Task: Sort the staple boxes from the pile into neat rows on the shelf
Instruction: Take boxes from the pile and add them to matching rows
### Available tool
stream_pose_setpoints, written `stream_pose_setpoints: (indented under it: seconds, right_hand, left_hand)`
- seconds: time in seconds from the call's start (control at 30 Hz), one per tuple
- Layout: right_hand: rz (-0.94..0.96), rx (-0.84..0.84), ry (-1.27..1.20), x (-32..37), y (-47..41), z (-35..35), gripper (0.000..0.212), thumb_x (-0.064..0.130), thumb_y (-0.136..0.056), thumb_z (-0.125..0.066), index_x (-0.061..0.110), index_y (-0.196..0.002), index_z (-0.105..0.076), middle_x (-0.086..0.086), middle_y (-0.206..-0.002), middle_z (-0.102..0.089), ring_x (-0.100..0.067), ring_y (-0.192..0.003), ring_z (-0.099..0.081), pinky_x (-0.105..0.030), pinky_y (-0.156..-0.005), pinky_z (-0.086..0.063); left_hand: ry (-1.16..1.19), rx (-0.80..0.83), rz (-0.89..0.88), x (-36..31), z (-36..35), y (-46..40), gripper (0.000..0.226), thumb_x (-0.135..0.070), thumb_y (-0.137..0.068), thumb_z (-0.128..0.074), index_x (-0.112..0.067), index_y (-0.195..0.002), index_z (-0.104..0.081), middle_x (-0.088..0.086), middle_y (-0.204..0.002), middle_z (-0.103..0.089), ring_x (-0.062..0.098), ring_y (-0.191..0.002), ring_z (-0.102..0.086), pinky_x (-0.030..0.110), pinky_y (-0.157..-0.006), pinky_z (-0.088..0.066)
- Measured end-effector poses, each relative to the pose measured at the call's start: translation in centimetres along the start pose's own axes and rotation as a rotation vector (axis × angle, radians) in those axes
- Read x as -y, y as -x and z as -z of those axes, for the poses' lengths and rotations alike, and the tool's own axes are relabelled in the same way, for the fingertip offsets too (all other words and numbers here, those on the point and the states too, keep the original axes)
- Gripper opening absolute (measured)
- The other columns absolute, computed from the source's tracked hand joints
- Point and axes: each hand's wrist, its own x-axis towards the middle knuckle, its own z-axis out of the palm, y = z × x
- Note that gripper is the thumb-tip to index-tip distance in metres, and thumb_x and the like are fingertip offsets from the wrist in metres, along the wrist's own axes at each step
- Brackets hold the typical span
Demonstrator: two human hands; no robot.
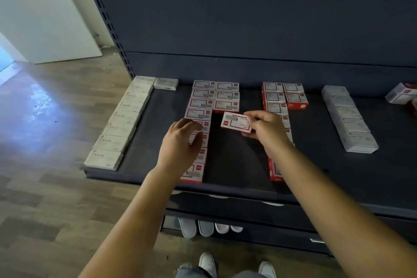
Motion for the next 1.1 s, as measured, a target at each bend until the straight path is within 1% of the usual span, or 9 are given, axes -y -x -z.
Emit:
stream_pose_setpoints:
  seconds: [0.2,0.4,0.47,0.57,0.67,0.73,0.87,1.0,1.1]
  right_hand:
    - [-0.023,-0.082,0.159,-0.5,-2.3,-1.6,0.018,0.009,-0.093,-0.052,0.008,-0.107,-0.064,-0.009,-0.104,-0.063,-0.018,-0.090,-0.061,-0.038,-0.084,-0.055]
    - [-0.023,-0.042,0.038,0.4,-1.3,-1.3,0.016,0.007,-0.093,-0.052,0.008,-0.105,-0.063,-0.009,-0.102,-0.064,-0.019,-0.094,-0.062,-0.030,-0.076,-0.056]
    - [-0.014,-0.008,-0.027,0.8,-0.5,-1.2,0.016,0.005,-0.093,-0.053,0.008,-0.104,-0.064,-0.010,-0.104,-0.065,-0.019,-0.096,-0.063,-0.027,-0.073,-0.057]
    - [0.003,0.045,-0.104,1.6,0.6,-1.1,0.017,0.004,-0.092,-0.053,0.011,-0.100,-0.066,-0.009,-0.104,-0.067,-0.018,-0.096,-0.065,-0.025,-0.071,-0.057]
    - [0.026,0.075,-0.152,1.9,1.5,-1.2,0.017,0.004,-0.091,-0.054,0.013,-0.098,-0.067,-0.009,-0.103,-0.068,-0.019,-0.096,-0.066,-0.030,-0.078,-0.056]
    - [0.050,0.088,-0.131,2.0,2.0,-0.9,0.013,0.008,-0.090,-0.057,0.014,-0.094,-0.068,-0.008,-0.099,-0.070,-0.019,-0.095,-0.067,-0.031,-0.082,-0.055]
    - [0.131,0.096,0.019,2.5,2.8,0.0,0.011,0.019,-0.088,-0.060,0.019,-0.097,-0.067,0.002,-0.095,-0.071,-0.012,-0.087,-0.066,-0.025,-0.074,-0.053]
    - [0.198,0.197,0.066,3.2,3.0,-0.1,0.026,0.019,-0.085,-0.065,0.024,-0.110,-0.061,0.003,-0.096,-0.069,-0.007,-0.076,-0.065,-0.021,-0.061,-0.046]
    - [0.342,0.249,0.307,3.3,3.4,-0.5,0.063,0.025,-0.075,-0.075,0.035,-0.130,-0.046,0.009,-0.122,-0.055,-0.004,-0.106,-0.054,-0.020,-0.083,-0.046]
  left_hand:
    - [0.014,0.049,0.018,1.4,-0.5,-1.4,0.019,-0.011,-0.088,-0.062,-0.009,-0.105,-0.068,0.004,-0.113,-0.063,0.022,-0.107,-0.056,0.022,-0.086,-0.039]
    - [0.135,0.041,0.041,1.2,-0.6,-2.2,0.023,-0.010,-0.088,-0.061,-0.008,-0.110,-0.067,0.004,-0.113,-0.064,0.020,-0.107,-0.058,0.023,-0.089,-0.042]
    - [0.267,0.054,0.120,0.4,-0.4,-2.5,0.027,-0.016,-0.089,-0.061,-0.012,-0.116,-0.064,0.000,-0.114,-0.064,0.014,-0.107,-0.058,0.023,-0.091,-0.045]
    - [0.644,0.124,0.315,-1.4,-0.1,-3.1,0.028,-0.017,-0.088,-0.064,-0.023,-0.115,-0.060,-0.011,-0.098,-0.067,-0.001,-0.090,-0.063,0.016,-0.082,-0.050]
    - [1.096,0.149,0.622,-2.6,0.3,-3.9,0.021,-0.004,-0.084,-0.066,-0.008,-0.105,-0.065,0.008,-0.095,-0.071,0.013,-0.086,-0.069,0.024,-0.080,-0.056]
    - [1.239,0.158,0.755,-2.8,0.8,-4.4,0.012,-0.002,-0.084,-0.065,-0.005,-0.096,-0.065,0.014,-0.092,-0.071,0.020,-0.083,-0.070,0.029,-0.079,-0.057]
    - [1.221,0.148,0.697,-2.7,1.3,-5.7,0.015,-0.004,-0.082,-0.067,-0.007,-0.096,-0.068,0.012,-0.088,-0.071,0.023,-0.079,-0.068,0.033,-0.075,-0.055]
    - [1.112,0.212,0.544,-3.3,1.5,-6.4,0.024,-0.002,-0.077,-0.071,-0.008,-0.100,-0.068,0.014,-0.090,-0.069,0.021,-0.078,-0.065,0.027,-0.072,-0.052]
    - [1.024,0.333,0.428,-3.8,1.5,-6.3,0.027,0.001,-0.076,-0.071,-0.011,-0.100,-0.068,0.015,-0.091,-0.070,0.022,-0.083,-0.066,0.030,-0.079,-0.052]
